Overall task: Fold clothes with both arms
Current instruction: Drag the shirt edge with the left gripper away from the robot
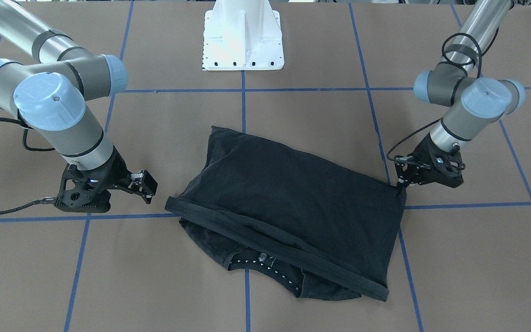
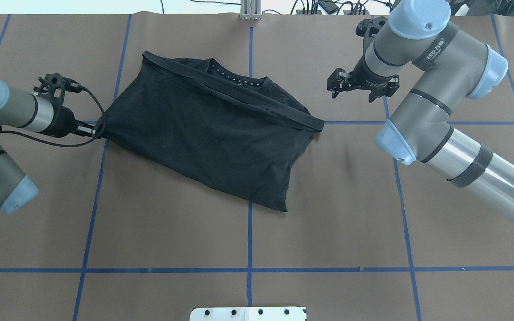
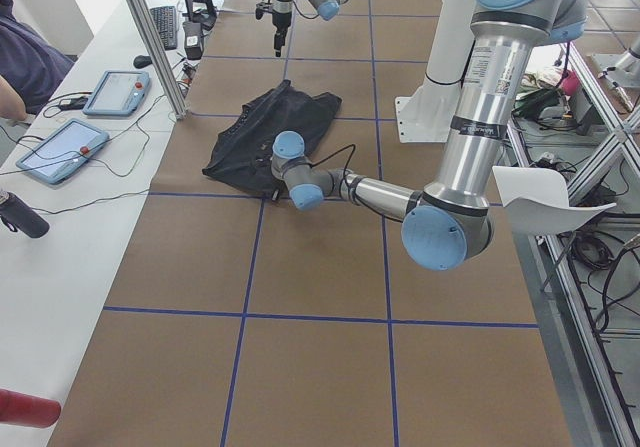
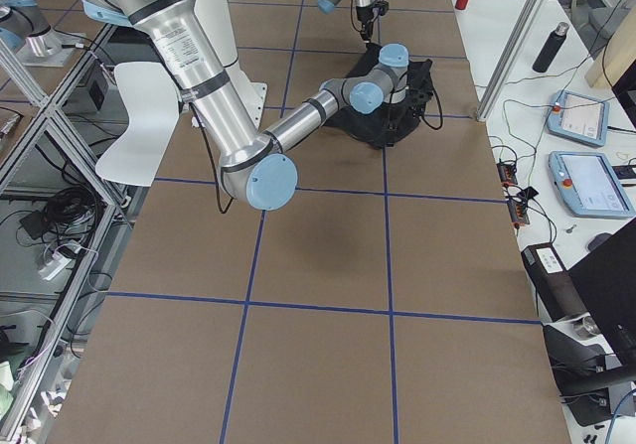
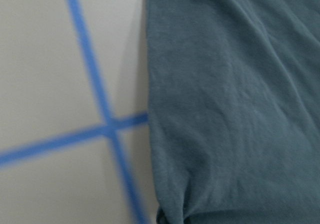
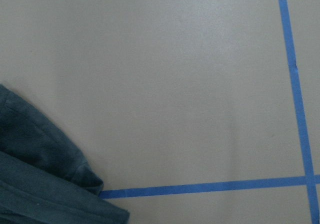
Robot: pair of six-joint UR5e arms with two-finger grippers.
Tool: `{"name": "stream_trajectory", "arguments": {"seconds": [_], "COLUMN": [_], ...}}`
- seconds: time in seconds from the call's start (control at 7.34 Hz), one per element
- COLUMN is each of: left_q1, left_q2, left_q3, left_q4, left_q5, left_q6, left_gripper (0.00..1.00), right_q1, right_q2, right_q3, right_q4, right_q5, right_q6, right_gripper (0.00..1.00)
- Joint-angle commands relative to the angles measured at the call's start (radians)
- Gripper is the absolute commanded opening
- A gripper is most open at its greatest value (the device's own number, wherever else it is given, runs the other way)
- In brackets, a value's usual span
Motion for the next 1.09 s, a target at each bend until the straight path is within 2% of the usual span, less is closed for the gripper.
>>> {"name": "stream_trajectory", "arguments": {"seconds": [0.0,0.14,0.27,0.41,0.54,0.68,0.82,0.95], "left_q1": [-0.111,-0.131,-0.13,-0.137,-0.176,-0.183,-0.187,-0.196], "left_q2": [-0.216,-0.31,-0.414,-0.468,-0.469,-0.434,-0.363,-0.354], "left_q3": [0.309,0.423,0.552,0.619,0.612,0.56,0.462,0.448], "left_q4": [0.001,-0.004,-0.005,-0.005,-0.009,-0.019,-0.016,-0.016], "left_q5": [0.004,0.032,0.125,0.134,0.122,0.105,0.09,0.02], "left_q6": [0.132,0.136,0.15,0.177,0.221,0.263,0.269,0.271], "left_gripper": [0.0,0.0,0.0,0.0,0.11,0.99,1.0,1.0], "right_q1": [-0.01,-0.017,-0.02,-0.025,-0.037,-0.054,-0.068,-0.082], "right_q2": [0.003,0.005,0.005,0.005,0.012,0.018,0.031,0.075], "right_q3": [0.001,0.007,0.007,0.006,0.003,-0.005,-0.01,-0.033], "right_q4": [0.0,0.0,0.0,0.0,0.0,0.0,0.0,0.0], "right_q5": [0.0,-0.002,-0.002,-0.002,-0.003,-0.008,-0.012,-0.027], "right_q6": [0.001,0.006,0.004,0.001,0.0,0.0,0.003,0.012], "right_gripper": [1.0,1.0,1.0,1.0,1.0,1.0,1.0,1.0]}}
